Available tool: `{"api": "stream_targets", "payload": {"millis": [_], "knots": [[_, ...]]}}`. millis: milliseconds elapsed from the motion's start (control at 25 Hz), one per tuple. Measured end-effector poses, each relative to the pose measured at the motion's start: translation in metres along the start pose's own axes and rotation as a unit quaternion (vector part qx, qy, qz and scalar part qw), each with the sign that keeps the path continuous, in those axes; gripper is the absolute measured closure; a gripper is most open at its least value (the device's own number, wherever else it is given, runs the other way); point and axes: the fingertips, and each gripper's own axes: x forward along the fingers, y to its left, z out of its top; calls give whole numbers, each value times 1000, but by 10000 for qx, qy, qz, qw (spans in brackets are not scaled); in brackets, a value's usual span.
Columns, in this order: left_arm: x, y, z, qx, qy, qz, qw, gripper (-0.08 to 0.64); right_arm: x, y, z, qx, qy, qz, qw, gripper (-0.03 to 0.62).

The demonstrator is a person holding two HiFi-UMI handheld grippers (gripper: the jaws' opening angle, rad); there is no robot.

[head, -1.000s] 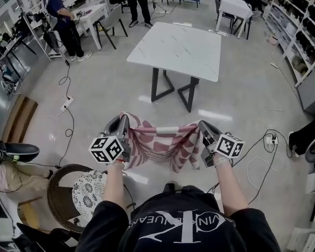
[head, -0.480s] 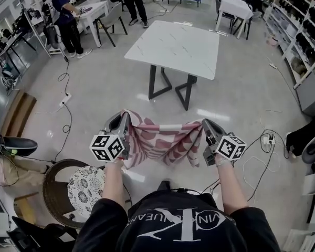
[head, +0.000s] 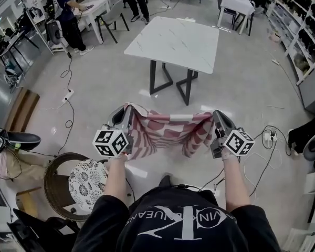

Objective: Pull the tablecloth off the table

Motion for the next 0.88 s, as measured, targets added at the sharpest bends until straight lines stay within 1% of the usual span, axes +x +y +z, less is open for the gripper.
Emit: {"api": "stream_targets", "payload": {"millis": [120, 320, 560, 720, 880], "knots": [[3, -10, 7, 86, -81, 3, 9999, 549, -7, -6, 13, -109, -101, -51, 9999, 584], [5, -26, 17, 106, -245, 1, 9996, 549, -19, -8, 30, -324, -248, -63, 9991, 584], [6, -50, 27, 414, -337, 43, 9986, 549, -34, -11, 43, -308, -396, -36, 9987, 584], [4, -58, 33, 434, -455, 87, 9980, 549, -43, -13, 50, -372, -459, -40, 9982, 584], [-3, -60, 35, 357, -531, 154, 9978, 549, -49, -9, 51, -535, -435, -45, 9976, 584]]}}
